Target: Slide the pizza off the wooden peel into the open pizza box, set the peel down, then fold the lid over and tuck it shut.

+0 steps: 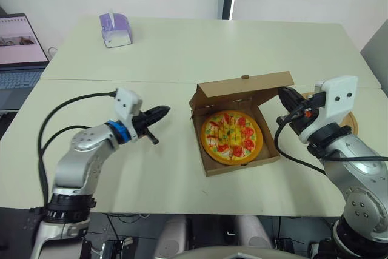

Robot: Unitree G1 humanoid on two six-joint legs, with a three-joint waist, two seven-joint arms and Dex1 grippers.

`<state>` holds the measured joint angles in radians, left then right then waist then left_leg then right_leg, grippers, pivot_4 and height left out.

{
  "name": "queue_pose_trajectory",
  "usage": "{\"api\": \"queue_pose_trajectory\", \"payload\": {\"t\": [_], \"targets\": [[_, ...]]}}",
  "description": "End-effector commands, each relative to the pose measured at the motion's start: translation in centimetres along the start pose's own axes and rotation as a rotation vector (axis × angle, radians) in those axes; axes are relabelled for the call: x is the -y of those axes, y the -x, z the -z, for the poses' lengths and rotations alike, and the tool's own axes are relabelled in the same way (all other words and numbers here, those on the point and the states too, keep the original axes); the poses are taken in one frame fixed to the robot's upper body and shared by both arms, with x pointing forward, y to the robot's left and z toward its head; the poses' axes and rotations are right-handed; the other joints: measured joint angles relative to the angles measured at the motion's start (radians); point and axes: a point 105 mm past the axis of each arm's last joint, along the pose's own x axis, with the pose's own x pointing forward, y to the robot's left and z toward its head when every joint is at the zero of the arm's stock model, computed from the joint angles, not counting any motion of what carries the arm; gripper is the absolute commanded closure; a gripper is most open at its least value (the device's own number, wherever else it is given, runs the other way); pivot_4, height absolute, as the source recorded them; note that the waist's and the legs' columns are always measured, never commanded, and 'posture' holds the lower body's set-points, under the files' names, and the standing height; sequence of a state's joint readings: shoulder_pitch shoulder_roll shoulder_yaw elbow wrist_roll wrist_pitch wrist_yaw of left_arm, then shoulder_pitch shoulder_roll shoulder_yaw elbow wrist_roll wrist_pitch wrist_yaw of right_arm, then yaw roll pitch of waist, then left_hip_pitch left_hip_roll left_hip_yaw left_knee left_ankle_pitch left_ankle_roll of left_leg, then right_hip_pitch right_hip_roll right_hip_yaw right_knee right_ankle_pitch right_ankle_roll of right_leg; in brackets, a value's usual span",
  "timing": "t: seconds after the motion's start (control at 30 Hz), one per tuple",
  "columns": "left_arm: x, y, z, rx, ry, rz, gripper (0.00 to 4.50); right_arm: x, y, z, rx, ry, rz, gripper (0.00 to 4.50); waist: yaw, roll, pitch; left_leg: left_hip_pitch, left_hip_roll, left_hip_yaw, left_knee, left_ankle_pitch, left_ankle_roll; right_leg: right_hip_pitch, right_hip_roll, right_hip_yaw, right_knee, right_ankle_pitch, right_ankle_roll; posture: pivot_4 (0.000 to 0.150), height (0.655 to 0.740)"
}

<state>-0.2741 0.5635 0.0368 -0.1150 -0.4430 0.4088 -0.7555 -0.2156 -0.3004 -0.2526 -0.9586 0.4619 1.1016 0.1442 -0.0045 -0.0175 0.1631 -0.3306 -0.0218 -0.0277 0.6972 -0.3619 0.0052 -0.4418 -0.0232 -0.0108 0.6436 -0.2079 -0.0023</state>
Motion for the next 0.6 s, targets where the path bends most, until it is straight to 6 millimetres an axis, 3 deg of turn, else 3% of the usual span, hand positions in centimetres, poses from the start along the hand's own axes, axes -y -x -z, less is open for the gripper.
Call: {"api": "queue_pose_trajectory", "payload": {"t": [0.03, 0.23, 0.47, 0.6], "targets": [[1.1, -0.4, -0.4, -0.004, -0.011, 0.058, 4.49, -0.1, 0.3, -0.7, 0.034, 0.015, -0.001, 4.5, -0.002, 0.0, 0.0, 0.0, 0.0, 0.0, 0.0, 0.0, 0.0, 0.0, 0.0, 0.0, 0.0, 0.0, 0.0, 0.15, 0.74], [2.0, -1.3, 0.9, -0.044, 0.035, 0.111, 4.49, -0.2, 0.2, -0.7, 0.036, 0.01, -0.003, 4.5, -0.001, 0.0, 0.0, 0.0, 0.0, 0.0, 0.0, 0.0, 0.0, 0.0, 0.0, 0.0, 0.0, 0.0, 0.0, 0.15, 0.74], [2.4, -3.5, 0.7, -0.033, 0.044, 0.133, 4.49, -0.3, 0.1, -0.8, 0.038, 0.005, -0.001, 4.5, 0.0, 0.0, 0.0, 0.0, 0.0, 0.0, 0.0, 0.0, 0.0, 0.0, 0.0, -0.001, 0.0, 0.0, 0.0, 0.15, 0.74], [2.7, -3.8, 0.6, -0.036, 0.043, 0.155, 4.49, -0.4, 0.2, -0.8, 0.039, 0.002, 0.001, 4.5, -0.001, 0.0, 0.0, 0.0, 0.0, 0.0, 0.0, 0.0, 0.0, 0.0, 0.0, 0.0, 0.0, 0.0, 0.0, 0.15, 0.74]]}}
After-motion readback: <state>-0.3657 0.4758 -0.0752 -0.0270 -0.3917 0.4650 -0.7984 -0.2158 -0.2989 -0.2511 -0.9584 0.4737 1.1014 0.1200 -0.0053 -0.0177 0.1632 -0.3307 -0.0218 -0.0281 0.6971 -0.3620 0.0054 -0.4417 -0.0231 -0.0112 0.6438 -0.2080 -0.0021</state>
